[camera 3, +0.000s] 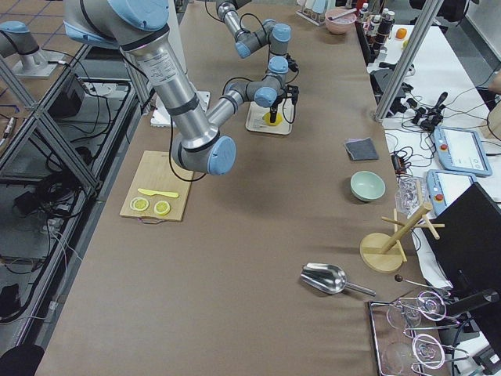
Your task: Place all lemons on tray
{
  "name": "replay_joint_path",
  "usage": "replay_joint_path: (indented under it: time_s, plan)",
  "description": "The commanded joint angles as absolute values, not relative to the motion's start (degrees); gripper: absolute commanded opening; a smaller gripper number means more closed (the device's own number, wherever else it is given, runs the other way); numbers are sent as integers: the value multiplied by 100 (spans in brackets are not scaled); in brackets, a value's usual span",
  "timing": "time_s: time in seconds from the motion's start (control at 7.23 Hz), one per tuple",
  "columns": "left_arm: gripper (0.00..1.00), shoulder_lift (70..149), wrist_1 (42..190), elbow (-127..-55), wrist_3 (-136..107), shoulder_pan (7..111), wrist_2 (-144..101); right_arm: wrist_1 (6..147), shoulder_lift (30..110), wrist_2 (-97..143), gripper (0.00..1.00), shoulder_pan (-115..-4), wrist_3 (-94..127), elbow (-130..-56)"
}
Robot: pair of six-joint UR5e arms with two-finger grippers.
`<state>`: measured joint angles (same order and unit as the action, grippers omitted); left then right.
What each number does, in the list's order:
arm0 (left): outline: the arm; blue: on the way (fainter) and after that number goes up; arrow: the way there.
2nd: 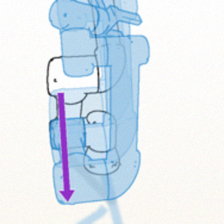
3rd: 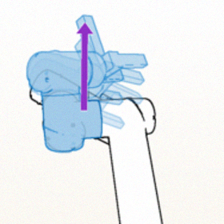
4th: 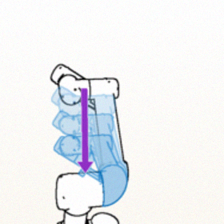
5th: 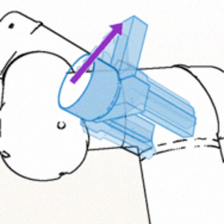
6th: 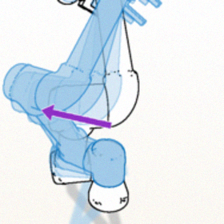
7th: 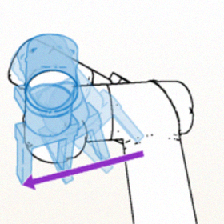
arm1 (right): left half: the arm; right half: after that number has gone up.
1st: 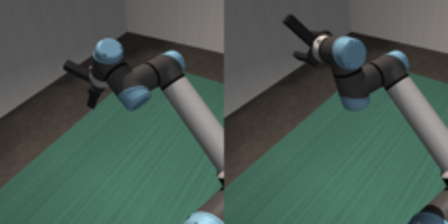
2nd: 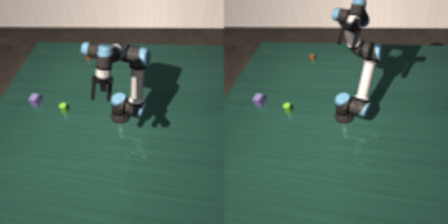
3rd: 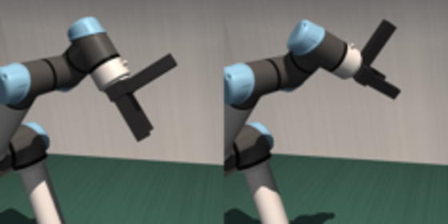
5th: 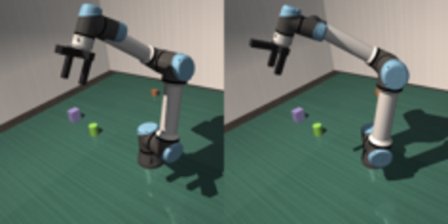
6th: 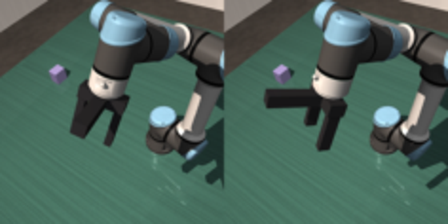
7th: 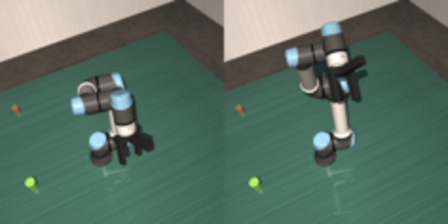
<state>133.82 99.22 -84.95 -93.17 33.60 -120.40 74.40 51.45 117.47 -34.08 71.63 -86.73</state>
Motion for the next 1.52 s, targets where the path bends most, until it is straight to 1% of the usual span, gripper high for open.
replay_joint_path:
  time_s: [0.0, 0.28, 0.41, 0.55, 0.69, 0.83, 0.97, 1.11, 1.24, 1.38]
  plan:
    - [98, 13368, 9976, -8499, -9290, 3427, -12058, 7471, 5316, 12467, 100, -4161, 7102, -8910]
    - [98, 13316, 9958, -8516, -9125, 3655, -12137, 7497, 6340, 13040, 100, -5337, 7058, -9831]
    - [98, 13159, 9941, -8517, -8766, 3935, -12538, 7506, 6868, 13139, 100, -5927, 7049, -10174]
    - [98, 12948, 9923, -8543, -8249, 4303, -12907, 7567, 7282, 13157, 100, -6507, 6361, -10291]
    - [98, 12624, 9905, -8630, -7740, 4681, -13250, 8176, 7721, 13236, 100, -7043, 4405, -10275]
    - [98, 12116, 9905, -8805, -6986, 5085, -13541, 9114, 7960, 12975, 100, -7580, 2480, -10240]
    - [98, 11694, 9897, -8920, -6117, 5506, -13735, 9776, 7963, 12633, 100, -8003, 1243, -10100]
    - [98, 11341, 9853, -8921, -5325, 5920, -13946, 9904, 8207, 12647, 100, -8346, 839, -9951]
    - [98, 10981, 9670, -8930, -4439, 6420, -14070, 9818, 8644, 12691, 100, -8672, 557, -9923]
    - [98, 10577, 9450, -8964, -3464, 6764, -14071, 9817, 8970, 12691, 100, -8805, 206, -9914]
